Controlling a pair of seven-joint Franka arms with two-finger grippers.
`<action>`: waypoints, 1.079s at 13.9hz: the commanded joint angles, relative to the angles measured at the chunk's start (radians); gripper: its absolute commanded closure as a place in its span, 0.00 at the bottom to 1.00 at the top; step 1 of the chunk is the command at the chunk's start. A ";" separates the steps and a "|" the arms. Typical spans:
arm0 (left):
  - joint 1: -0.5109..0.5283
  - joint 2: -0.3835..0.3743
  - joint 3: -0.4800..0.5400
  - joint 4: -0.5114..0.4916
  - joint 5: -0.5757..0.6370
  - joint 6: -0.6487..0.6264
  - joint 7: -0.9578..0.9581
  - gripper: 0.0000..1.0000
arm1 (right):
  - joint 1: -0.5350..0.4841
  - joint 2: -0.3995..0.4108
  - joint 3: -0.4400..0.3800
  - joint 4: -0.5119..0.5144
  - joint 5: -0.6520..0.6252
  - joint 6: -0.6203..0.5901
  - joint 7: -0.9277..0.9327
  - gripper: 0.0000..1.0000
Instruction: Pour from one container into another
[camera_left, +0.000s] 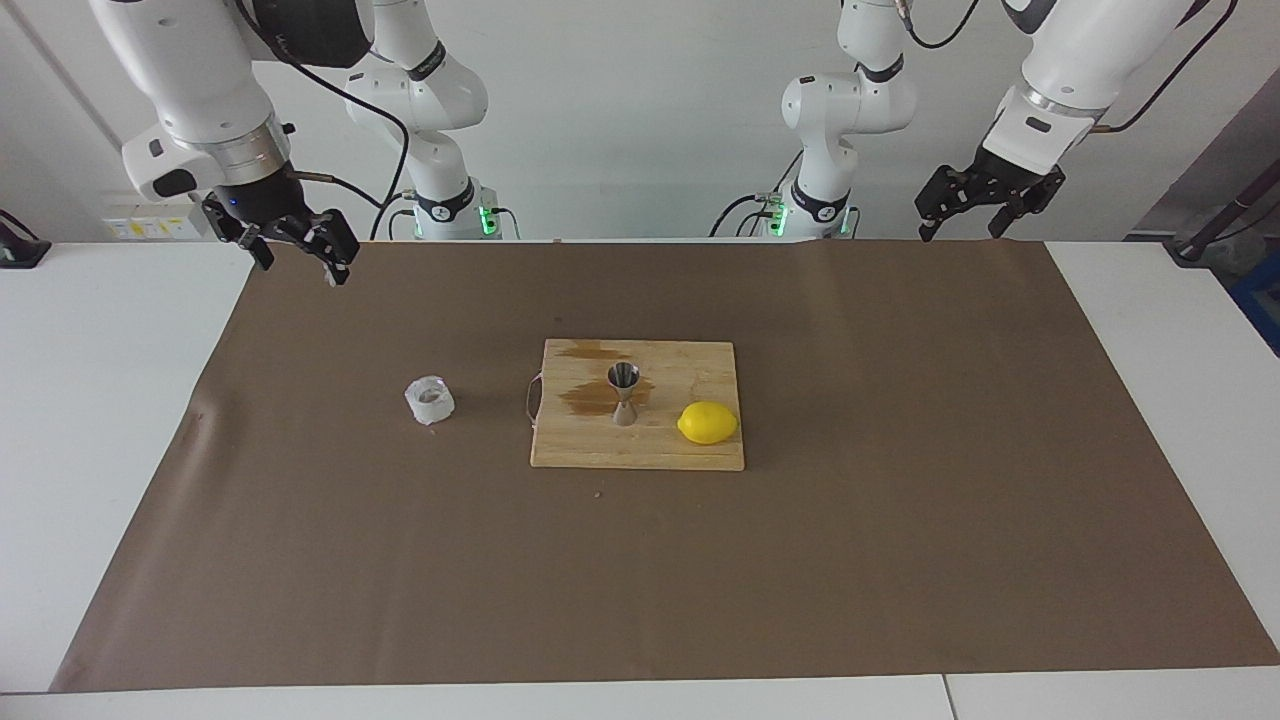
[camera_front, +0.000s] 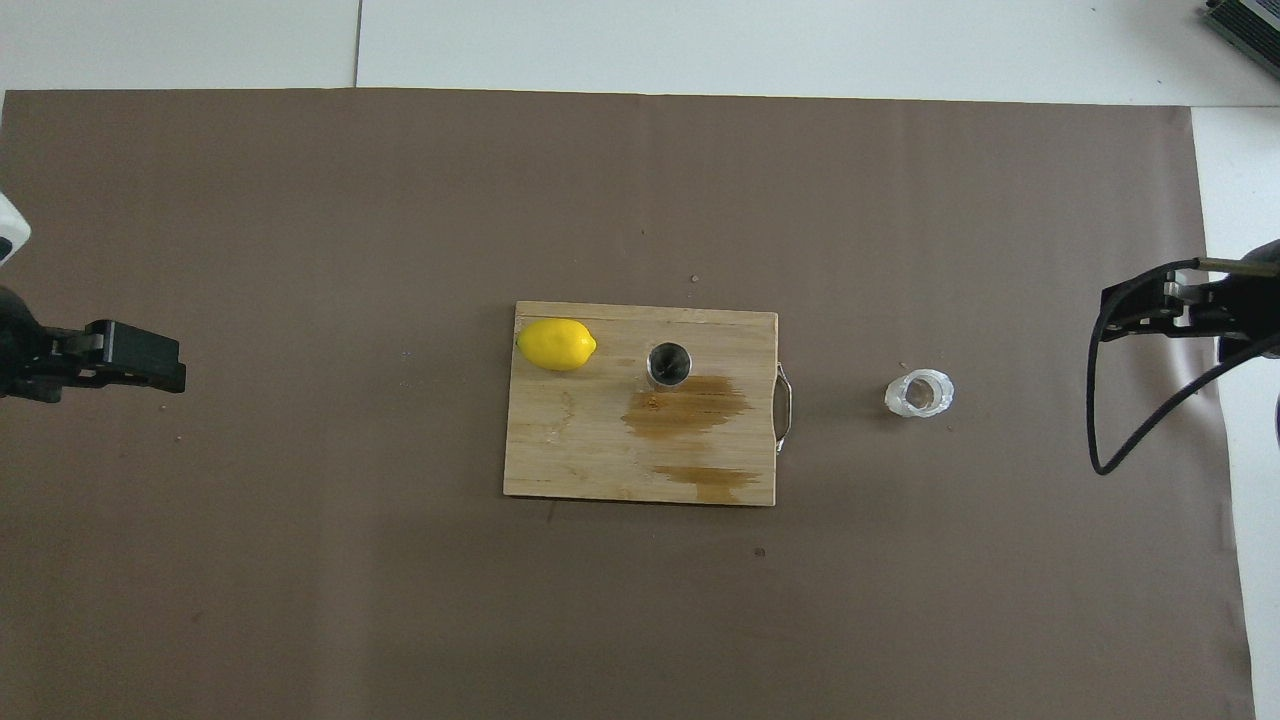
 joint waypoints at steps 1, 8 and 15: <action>-0.012 -0.010 0.006 -0.025 0.019 0.027 0.008 0.00 | -0.008 -0.012 0.003 -0.013 0.012 -0.009 -0.025 0.00; -0.014 -0.012 0.006 -0.027 0.017 0.011 -0.003 0.00 | -0.009 -0.051 0.005 -0.109 0.109 0.096 -0.332 0.00; -0.012 -0.012 0.009 -0.027 0.017 0.010 -0.003 0.00 | -0.009 -0.127 0.005 -0.298 0.138 0.278 -0.974 0.00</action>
